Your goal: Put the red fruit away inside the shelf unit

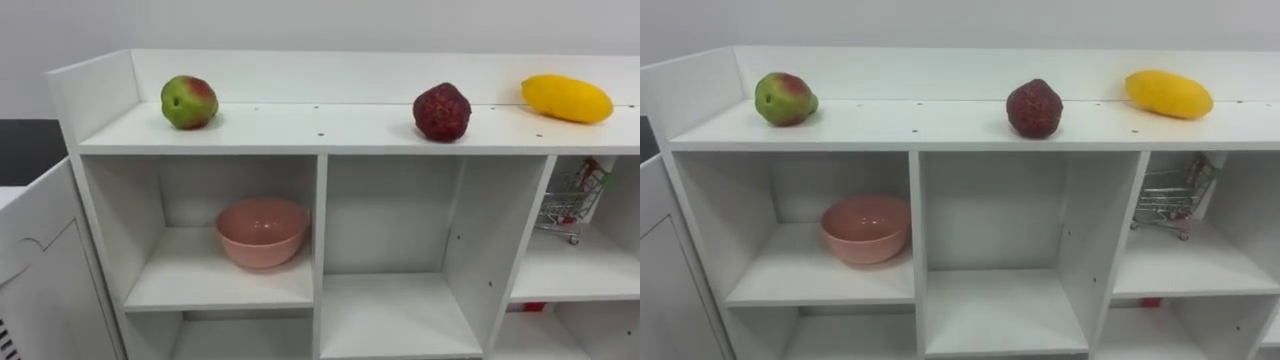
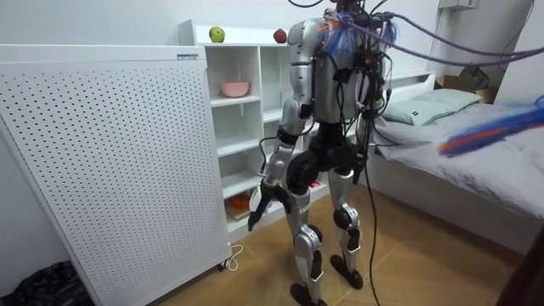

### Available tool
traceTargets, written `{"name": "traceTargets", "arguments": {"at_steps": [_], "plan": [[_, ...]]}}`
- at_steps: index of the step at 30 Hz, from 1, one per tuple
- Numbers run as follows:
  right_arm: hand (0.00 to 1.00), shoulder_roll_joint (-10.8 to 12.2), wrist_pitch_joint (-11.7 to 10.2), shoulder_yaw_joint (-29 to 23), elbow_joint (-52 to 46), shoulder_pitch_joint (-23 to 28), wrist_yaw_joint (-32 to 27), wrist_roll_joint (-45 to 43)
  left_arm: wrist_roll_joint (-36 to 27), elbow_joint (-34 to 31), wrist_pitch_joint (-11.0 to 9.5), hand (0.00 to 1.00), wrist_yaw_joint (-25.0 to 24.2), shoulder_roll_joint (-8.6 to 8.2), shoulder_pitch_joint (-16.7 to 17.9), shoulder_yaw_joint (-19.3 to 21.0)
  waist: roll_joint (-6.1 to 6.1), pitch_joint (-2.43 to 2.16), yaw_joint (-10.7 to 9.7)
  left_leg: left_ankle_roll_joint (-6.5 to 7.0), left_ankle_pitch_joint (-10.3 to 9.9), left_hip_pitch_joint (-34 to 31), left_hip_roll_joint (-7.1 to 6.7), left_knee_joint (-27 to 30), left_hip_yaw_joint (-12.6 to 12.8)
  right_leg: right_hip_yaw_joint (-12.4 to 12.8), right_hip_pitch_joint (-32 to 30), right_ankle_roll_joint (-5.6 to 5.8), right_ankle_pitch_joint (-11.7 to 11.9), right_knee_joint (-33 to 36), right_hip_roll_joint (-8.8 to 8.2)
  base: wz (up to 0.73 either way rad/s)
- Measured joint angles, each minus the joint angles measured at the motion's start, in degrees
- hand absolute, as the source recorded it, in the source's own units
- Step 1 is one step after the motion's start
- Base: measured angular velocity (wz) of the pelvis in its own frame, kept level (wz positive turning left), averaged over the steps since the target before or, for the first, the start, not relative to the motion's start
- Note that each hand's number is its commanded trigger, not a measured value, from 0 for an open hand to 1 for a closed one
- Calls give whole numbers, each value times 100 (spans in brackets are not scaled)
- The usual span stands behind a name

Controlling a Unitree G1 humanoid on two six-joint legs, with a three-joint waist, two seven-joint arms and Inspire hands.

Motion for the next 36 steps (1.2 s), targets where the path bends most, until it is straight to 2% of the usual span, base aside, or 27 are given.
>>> {"name": "traceTargets", "arguments": {"at_steps": [1, 5, 9, 11, 12, 14, 17, 23, 28, 33, 36], "plan": [[0, -9, 7, -148, -40, -61, -111, 234, -8, -8, -53, 0, 0, 18, 0, 19, -38, 11, -12, 0, 0, 19, 0, -2, 3, 32, -1, -5, 3, 3, 5, -15], [0, -18, -21, -619, -1125, -143, -694, 355, 1, -217, -219, 0, 28, 33, -1, 173, -38, 29, -85, 5, -4, 7, 3, -11, 14, 95, -33, -11, 18, 14, 23, -9], [0, -23, -126, -877, -2307, -415, -1186, 351, -6, -216, -290, 0, 258, 31, -21, 212, -71, 10, -99, 7, -1, -69, 5, -4, 82, 120, -192, -11, 17, 94, 22, -8], [0, -18, -188, -868, -3231, -494, -1529, 2, -8, -241, -291, 0, 359, 32, 6, 201, -70, -10, -133, 8, 1, -97, 5, 9, 85, 121, -238, -11, 19, 89, 22, -2], [0, -16, -189, -852, -3501, -485, -1608, -153, -9, -241, -290, 0, 377, 32, 20, 200, -81, -10, -121, 8, 1, -96, 5, 12, 85, 121, -240, -11, 19, 93, 22, -4], [0, -18, -206, -741, -4631, -474, -1948, -589, -10, -241, -282, 0, 384, 49, 39, 188, -107, -29, -51, 6, 2, -138, 7, 25, 85, 115, -287, -12, 21, 95, 25, -11], [0, -16, -372, -660, -5591, -481, -2194, -1106, -2, -240, -286, 0, 417, 60, 86, 139, -127, -48, -7, 6, 2, -119, 8, 21, 84, 108, -242, -14, 26, 92, 27, -3], [0, -19, -443, -519, -6672, -601, -2722, -1603, 3, -326, -289, 0, 491, 81, 224, -101, -79, -58, 94, 6, 2, -125, 8, 15, 47, 91, -277, -13, 27, 83, 28, -7], [0, -44, -568, -305, -7404, -668, -2799, -2162, 8, -380, -297, 0, 477, 82, 263, -248, -25, -43, 96, 5, 2, -139, 9, 9, -24, 89, -284, -13, 27, 73, 36, -2], [0, -238, -616, -204, -7859, -869, -2794, -2165, 1, -531, -383, 0, 436, 92, 325, -252, -70, -38, 134, 5, 2, -147, 9, 1, -41, -86, -286, -13, 27, 88, 25, 2], [0, -379, -657, -205, -8128, -1307, -2794, -2167, 3, -580, -416, 0, 420, 113, 346, -256, -139, -9, 132, 5, 2, -193, 12, 3, -41, -136, -332, -13, 27, 88, 25, 1]]}}
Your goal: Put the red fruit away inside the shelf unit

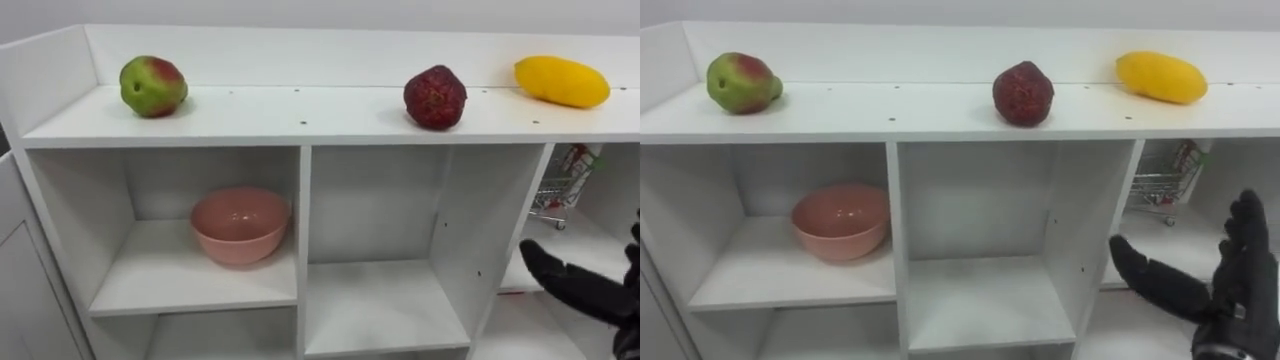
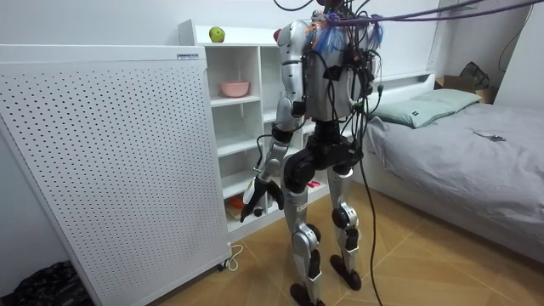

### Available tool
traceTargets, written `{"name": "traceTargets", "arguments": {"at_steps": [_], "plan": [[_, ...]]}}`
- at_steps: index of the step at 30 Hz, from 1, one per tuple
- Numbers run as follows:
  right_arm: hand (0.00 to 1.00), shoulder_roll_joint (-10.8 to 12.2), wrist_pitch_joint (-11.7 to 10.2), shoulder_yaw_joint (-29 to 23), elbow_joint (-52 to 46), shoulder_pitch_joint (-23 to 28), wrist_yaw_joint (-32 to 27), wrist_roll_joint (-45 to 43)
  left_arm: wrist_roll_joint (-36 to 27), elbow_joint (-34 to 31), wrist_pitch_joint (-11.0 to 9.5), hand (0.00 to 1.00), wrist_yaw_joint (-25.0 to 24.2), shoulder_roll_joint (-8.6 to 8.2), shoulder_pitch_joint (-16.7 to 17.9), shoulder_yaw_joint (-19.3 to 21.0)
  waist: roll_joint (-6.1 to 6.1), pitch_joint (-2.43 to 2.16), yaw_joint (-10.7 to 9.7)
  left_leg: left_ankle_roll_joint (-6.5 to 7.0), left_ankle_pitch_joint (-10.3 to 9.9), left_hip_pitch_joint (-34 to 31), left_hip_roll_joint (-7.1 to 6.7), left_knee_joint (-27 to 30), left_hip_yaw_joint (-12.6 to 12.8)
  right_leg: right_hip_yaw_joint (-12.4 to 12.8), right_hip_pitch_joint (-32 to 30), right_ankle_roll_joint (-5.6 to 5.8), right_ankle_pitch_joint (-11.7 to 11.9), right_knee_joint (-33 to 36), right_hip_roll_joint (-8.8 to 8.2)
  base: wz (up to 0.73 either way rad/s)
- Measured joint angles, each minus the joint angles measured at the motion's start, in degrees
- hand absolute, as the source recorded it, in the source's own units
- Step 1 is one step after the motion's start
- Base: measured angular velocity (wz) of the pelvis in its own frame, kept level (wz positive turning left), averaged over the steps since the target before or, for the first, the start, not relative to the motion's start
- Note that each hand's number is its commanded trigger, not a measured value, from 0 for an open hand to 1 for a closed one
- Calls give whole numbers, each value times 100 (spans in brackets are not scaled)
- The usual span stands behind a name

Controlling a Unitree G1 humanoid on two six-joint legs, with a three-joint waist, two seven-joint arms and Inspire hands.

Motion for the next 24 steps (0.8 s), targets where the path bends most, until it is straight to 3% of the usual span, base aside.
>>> {"name": "traceTargets", "arguments": {"at_steps": [3, 5, 11, 16, 24], "plan": [[0, -189, -63, 5, -143, -195, 8, 3, -6, 5, -30, 0, -12, 66, 7, -121, -99, -41, 15, 0, 0, -23, 8, 3, -4, -97, 11, 0, 0, 0, -2, 13], [0, -234, -105, 22, -150, -336, 82, -3, -5, 5, -37, 0, -72, 97, 8, -161, -128, -30, 58, 0, 0, 30, 8, 0, -6, -91, 63, 0, 0, -1, -2, 0], [0, -242, -161, 142, -153, -720, 186, -2, 0, 5, -85, 0, -210, 109, -79, -210, -125, -5, 199, -1, 0, 6, 10, 1, -1, -97, 38, 0, 0, -4, -3, 0], [0, -259, -191, 241, -201, -835, 250, -211, 12, 5, -98, 0, -220, 103, -143, -197, -121, -14, 323, -1, 0, -47, 11, 10, -10, -101, -9, -4, 3, 0, -3, 0], [0, -259, -203, 241, -359, -1197, 238, -623, 40, 6, -79, 0, -227, 103, -151, -196, -80, -36, 355, -1, 1, -59, 10, 14, -135, -185, 14, -6, 4, 4, -5, 5]]}}
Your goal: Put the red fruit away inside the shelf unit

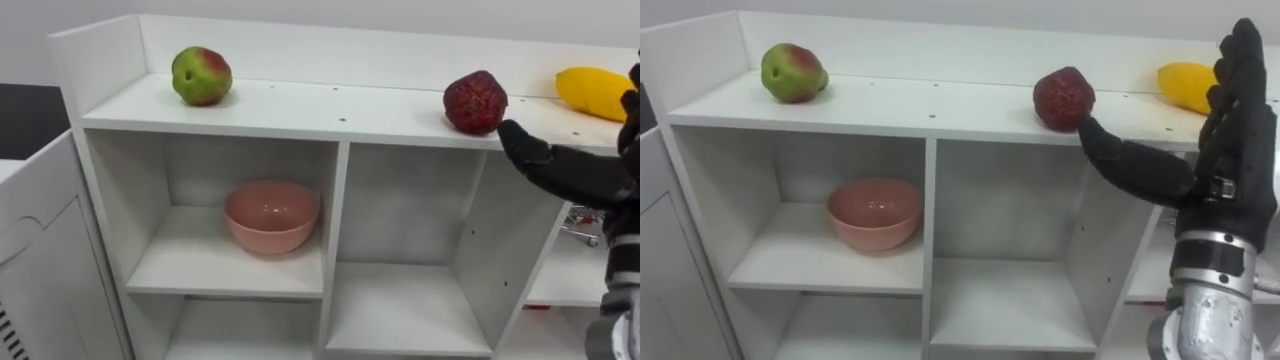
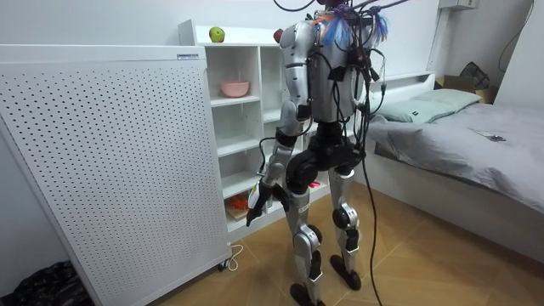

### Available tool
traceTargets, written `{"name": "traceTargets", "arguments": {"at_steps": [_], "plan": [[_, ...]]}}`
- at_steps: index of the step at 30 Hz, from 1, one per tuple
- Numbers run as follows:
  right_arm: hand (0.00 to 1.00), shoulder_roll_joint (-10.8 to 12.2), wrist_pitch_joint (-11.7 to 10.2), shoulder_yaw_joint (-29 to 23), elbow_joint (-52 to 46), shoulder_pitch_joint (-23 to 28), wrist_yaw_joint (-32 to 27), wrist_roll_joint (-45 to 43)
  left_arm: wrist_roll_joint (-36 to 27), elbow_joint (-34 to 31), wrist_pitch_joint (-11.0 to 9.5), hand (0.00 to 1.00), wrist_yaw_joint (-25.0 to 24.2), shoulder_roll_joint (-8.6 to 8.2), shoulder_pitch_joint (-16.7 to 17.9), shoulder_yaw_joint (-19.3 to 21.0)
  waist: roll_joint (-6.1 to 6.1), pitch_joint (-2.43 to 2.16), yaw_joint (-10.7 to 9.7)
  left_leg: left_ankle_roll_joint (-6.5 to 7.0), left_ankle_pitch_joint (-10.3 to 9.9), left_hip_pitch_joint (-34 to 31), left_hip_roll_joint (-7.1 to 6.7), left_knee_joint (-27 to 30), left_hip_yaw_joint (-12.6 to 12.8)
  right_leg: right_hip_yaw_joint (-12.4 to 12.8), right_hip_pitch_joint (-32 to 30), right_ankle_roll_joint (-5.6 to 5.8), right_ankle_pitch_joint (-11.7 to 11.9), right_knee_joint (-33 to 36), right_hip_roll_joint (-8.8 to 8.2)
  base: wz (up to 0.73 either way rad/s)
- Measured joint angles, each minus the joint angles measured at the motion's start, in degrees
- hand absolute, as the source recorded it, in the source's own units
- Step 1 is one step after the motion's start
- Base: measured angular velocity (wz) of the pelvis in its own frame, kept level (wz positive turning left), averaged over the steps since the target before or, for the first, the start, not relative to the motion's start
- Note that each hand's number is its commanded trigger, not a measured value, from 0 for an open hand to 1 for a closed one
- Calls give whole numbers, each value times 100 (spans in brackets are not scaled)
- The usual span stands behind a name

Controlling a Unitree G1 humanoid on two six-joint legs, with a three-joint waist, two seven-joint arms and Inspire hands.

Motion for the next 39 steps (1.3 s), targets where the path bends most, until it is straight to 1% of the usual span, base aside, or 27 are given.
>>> {"name": "traceTargets", "arguments": {"at_steps": [2, 6, 9, 11, 15, 18, 19, 21, 22, 23, 25, 26, 28, 33, 34, 36, 38, 39], "plan": [[0, -1, -2, 0, 0, -117, -18, 0, -12, 0, 2, 0, 1, -2, 2, -4, -1, 1, 3, 0, 0, 2, 0, 2, -20, -17, 17, -1, 1, 0, 0, 4], [0, -1, 0, 2, 3, -188, -75, 23, -8, 0, 16, 0, 18, -28, -7, -12, -9, 6, 37, 0, 0, 13, -2, 6, -46, -49, 49, -1, 1, -4, -4, 5], [0, -4, 1, 1, 64, -308, -77, 154, -9, 3, 84, 0, 19, -44, -33, -27, -18, 17, 86, 0, 0, 22, -2, 7, -57, -53, 57, -1, 1, -4, -4, 0], [0, -4, 1, 1, 196, -440, -68, 283, -8, 3, 94, 0, 24, -38, -51, -27, -40, 46, 100, 0, 0, 26, -2, 10, -57, -62, 72, -1, 1, -5, -5, 0], [0, -11, 5, 3, 397, -585, 17, 277, 2, 2, 97, 0, 20, -38, -61, -27, -99, 80, 115, 0, 0, -5, -2, 21, -63, -89, 55, -1, 1, -7, -8, 2], [0, -27, 63, 17, 438, -603, 143, 245, 16, 2, 109, 0, -2, -33, -71, -24, -132, 71, 138, 0, 0, -46, -3, 22, -88, -108, 21, -1, 1, -3, -9, 2], [0, -58, 74, 66, 459, -636, 181, 237, 62, 0, 110, 0, -9, -19, -89, -23, -145, 62, 132, 0, 1, -87, -6, 28, -137, -131, -10, -1, 1, -3, -11, 8], [0, -170, 87, 125, 575, -742, 290, 247, 94, -8, 108, 0, -23, 2, -123, -25, -159, 58, 132, -1, 2, -106, -6, 27, -161, -147, -23, -1, 1, -5, -10, 8], [0, -300, 85, 211, 723, -837, 351, 254, 112, -15, 109, 0, -26, 15, -131, -24, -168, 51, 138, -2, 2, -98, -6, 27, -178, -150, -7, -1, 1, -6, -10, 4], [0, -399, 87, 235, 924, -945, 436, 253, 117, -20, 111, 0, -40, 27, -152, -15, -186, 39, 139, -2, 2, -89, -5, 26, -188, -139, 2, -1, 1, -8, -6, 4], [0, -517, 134, 233, 1176, -1082, 540, 275, 117, -37, 112, 0, -96, 42, -193, -9, -213, 21, 156, -2, 2, -90, -6, 23, -241, -139, 10, -1, 1, -7, -4, 7], [0, -554, 172, 233, 1268, -1123, 579, 282, 117, -42, 112, 0, -103, 52, -213, -9, -230, 12, 156, -2, 2, -86, -8, 19, -314, -137, 23, -1, 1, -8, -1, 10], [0, -577, 202, 233, 1370, -1136, 636, 276, 121, -89, 118, 0, -105, 68, -215, -9, -255, 6, 164, -2, 2, -74, -8, 18, -371, -136, 46, -1, 1, -13, 4, 8], [0, -601, 254, 236, 1496, -1135, 731, 274, 189, -149, 123, 0, -126, 89, -249, 4, -264, 9, 289, -2, 2, -34, -8, 6, -538, -124, 52, -1, 1, -13, 21, -6], [0, -627, 254, 239, 1522, -1136, 733, 274, 187, -152, 124, 0, -126, 90, -250, 3, -266, 11, 297, -2, 2, -21, -8, 3, -617, -128, 68, -1, 1, -14, 25, 0], [0, -655, 254, 263, 1530, -1139, 731, 270, 188, -164, 134, 0, -126, 105, -253, 4, -290, 25, 300, -2, 2, 0, -7, -7, -628, -124, 91, -1, 1, -15, 30, 0], [0, -665, 253, 274, 1535, -1153, 729, 271, 188, -210, 154, 0, -126, 126, -258, 2, -342, 54, 298, -2, 2, 4, -3, -7, -647, -102, 90, -1, 0, -19, 37, -5], [0, -666, 253, 274, 1536, -1157, 729, 276, 188, -210, 166, 0, -126, 126, -265, 2, -352, 59, 297, -2, 2, 0, -3, -7, -649, -104, 88, -1, 1, -19, 37, -3]]}}
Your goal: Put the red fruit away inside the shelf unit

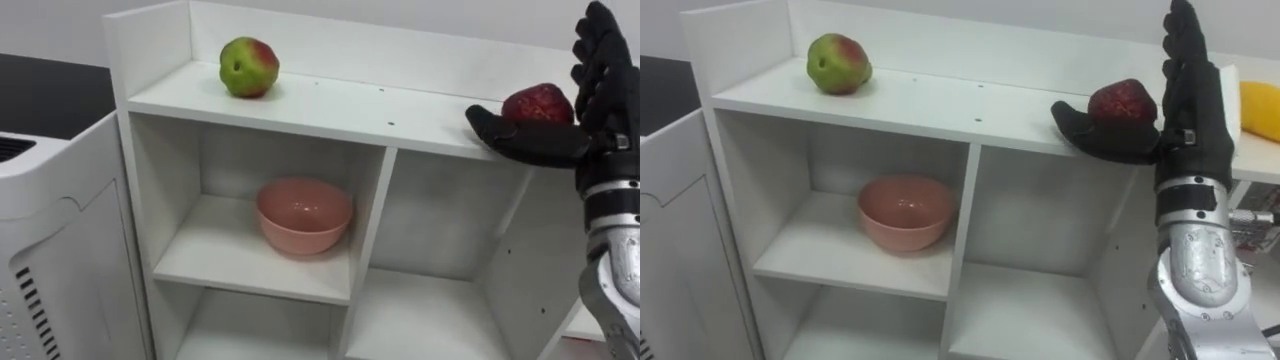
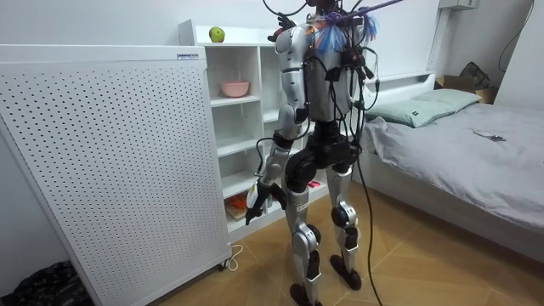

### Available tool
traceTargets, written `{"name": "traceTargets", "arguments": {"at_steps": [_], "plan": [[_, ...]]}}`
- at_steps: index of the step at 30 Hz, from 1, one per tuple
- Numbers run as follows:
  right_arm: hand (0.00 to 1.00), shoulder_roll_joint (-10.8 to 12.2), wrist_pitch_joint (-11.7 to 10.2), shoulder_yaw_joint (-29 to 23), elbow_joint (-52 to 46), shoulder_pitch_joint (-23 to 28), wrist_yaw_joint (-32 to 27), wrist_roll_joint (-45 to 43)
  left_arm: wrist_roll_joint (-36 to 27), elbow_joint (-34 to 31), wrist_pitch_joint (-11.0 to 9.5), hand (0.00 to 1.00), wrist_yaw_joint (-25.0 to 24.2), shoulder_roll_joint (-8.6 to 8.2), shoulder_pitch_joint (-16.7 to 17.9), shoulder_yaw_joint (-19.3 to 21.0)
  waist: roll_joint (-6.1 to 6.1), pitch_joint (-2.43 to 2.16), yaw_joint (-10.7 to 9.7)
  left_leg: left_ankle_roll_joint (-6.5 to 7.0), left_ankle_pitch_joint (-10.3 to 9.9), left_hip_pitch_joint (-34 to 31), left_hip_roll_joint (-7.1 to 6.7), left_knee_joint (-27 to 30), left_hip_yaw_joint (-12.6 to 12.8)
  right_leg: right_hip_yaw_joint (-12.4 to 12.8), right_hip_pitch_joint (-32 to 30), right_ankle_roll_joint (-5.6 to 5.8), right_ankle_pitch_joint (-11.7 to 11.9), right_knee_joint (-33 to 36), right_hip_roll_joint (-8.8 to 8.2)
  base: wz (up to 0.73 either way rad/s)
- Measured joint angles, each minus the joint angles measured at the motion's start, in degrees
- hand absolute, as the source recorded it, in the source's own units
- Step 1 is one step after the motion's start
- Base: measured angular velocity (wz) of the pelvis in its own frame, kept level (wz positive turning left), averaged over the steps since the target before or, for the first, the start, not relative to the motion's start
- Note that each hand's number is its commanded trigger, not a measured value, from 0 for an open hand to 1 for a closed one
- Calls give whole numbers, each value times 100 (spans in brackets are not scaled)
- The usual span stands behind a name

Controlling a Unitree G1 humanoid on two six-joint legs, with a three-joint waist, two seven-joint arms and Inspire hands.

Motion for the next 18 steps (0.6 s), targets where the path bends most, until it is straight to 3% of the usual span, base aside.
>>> {"name": "traceTargets", "arguments": {"at_steps": [4, 18], "plan": [[0, -33, 0, 0, 3, -11, -39, 19, 5, -6, 77, 0, 1, 8, -58, -1, -46, -6, -3, 0, 0, -61, -3, 2, -10, -25, -27, 0, 0, 1, -3, 2], [0, -246, 85, -2, 1010, -610, 280, 461, 44, -105, 334, 0, 2, 41, -50, 95, -8, 10, -16, -1, 0, -92, -6, 41, -22, -58, 2, -1, 0, -5, -9, 3]]}}
